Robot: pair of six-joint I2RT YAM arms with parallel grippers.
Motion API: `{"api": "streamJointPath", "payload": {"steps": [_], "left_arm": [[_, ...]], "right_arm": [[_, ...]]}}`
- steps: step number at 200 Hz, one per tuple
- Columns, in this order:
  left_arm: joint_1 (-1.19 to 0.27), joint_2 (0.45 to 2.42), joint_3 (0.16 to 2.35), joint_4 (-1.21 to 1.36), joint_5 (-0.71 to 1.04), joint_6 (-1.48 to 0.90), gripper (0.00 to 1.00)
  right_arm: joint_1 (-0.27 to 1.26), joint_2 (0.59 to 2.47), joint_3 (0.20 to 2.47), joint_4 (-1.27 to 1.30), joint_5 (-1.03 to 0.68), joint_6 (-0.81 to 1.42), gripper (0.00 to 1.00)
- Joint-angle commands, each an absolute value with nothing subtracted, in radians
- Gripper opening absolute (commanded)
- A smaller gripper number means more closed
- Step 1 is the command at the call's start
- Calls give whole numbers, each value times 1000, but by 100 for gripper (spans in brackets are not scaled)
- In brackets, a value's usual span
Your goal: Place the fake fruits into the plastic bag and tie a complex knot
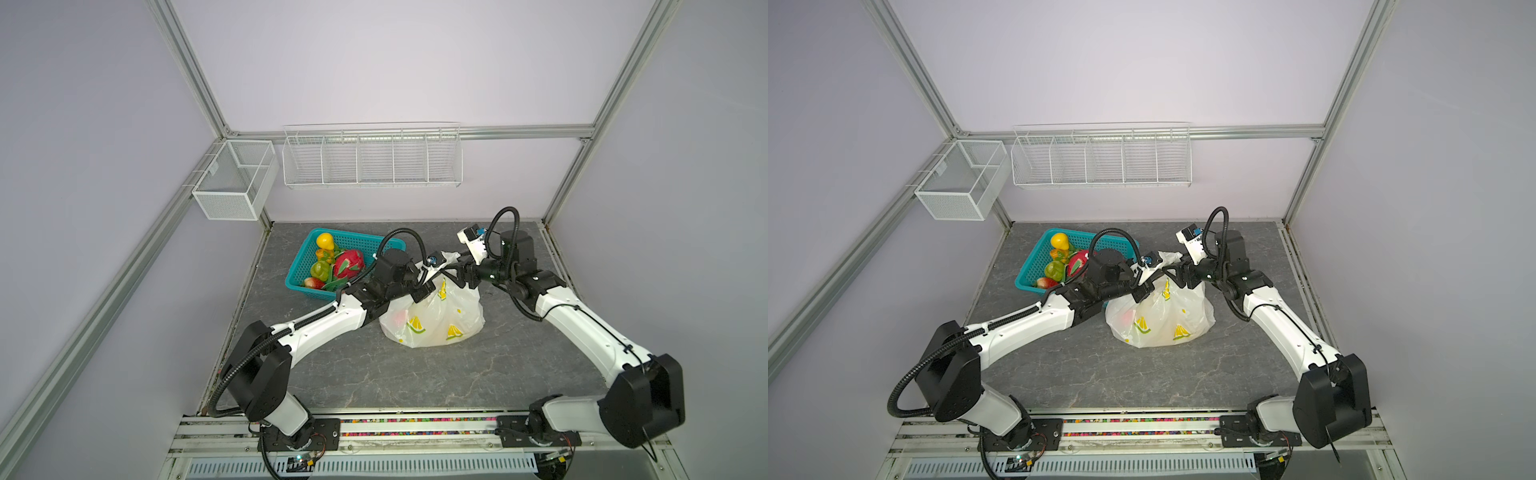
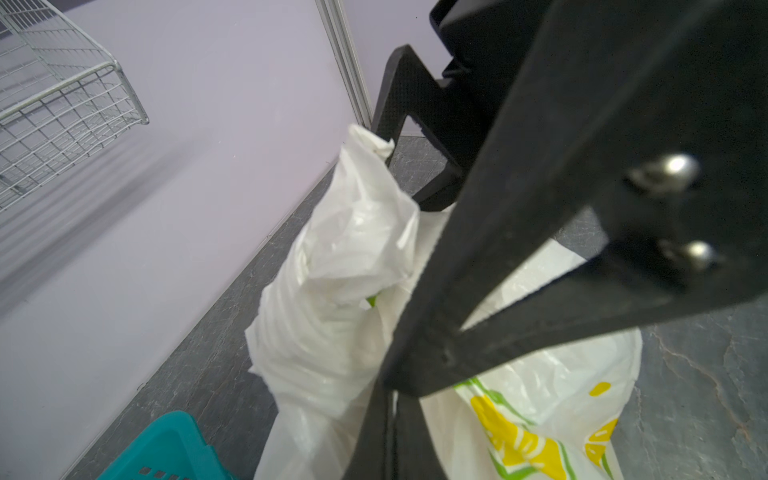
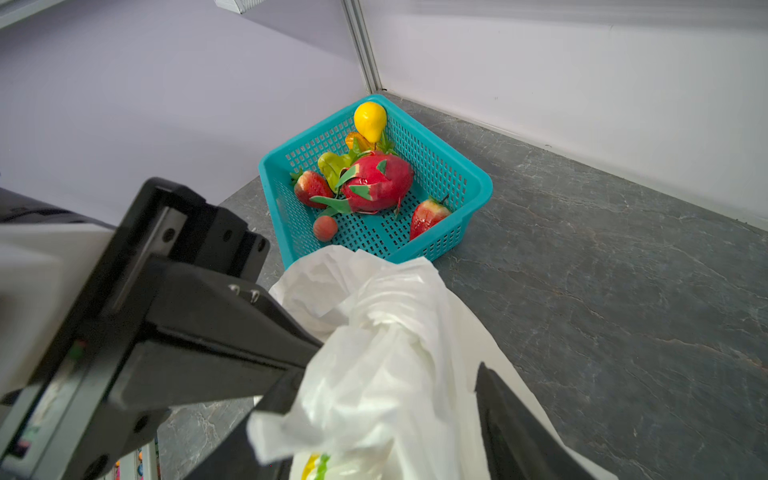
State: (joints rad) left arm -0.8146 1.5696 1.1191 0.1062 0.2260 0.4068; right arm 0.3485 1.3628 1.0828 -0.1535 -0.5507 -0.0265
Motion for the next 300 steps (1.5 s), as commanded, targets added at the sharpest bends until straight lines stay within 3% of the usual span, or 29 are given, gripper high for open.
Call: {"api": "streamJointPath", "payload": {"steps": [1,45,70,89,116,144,188,245,300], "left_arm": [[-821,1583,1109,112,242,435,1],[-822,1588,1107,109,254,443,1],[-822,1595,1108,106,250,452,1],[-822,1594,1109,106,247,454,1],[-822,1588,1109,102,242,454,2],[-822,1547,1097,94,255,438,19],[-819,1372,1012,50,222,472,49],[-730,1273,1015,-49,305,442,62],[-725,1377,1098,-131,237,510,71]], "right_arm": [[345,1398,1101,-96,-597,-10,70],[344,1439,1103,-36,-620,28,67],[347,1467,1110,-10,-641,48,58],[346,1476,1112,-9,-638,46,46],[346,1466,1113,-5,-637,35,19],[342,1451,1128,-25,-653,-4,7],[337,1423,1157,-99,-727,-119,7],[337,1402,1173,-122,-818,-193,7],[343,1386,1177,-119,-831,-176,7]]}}
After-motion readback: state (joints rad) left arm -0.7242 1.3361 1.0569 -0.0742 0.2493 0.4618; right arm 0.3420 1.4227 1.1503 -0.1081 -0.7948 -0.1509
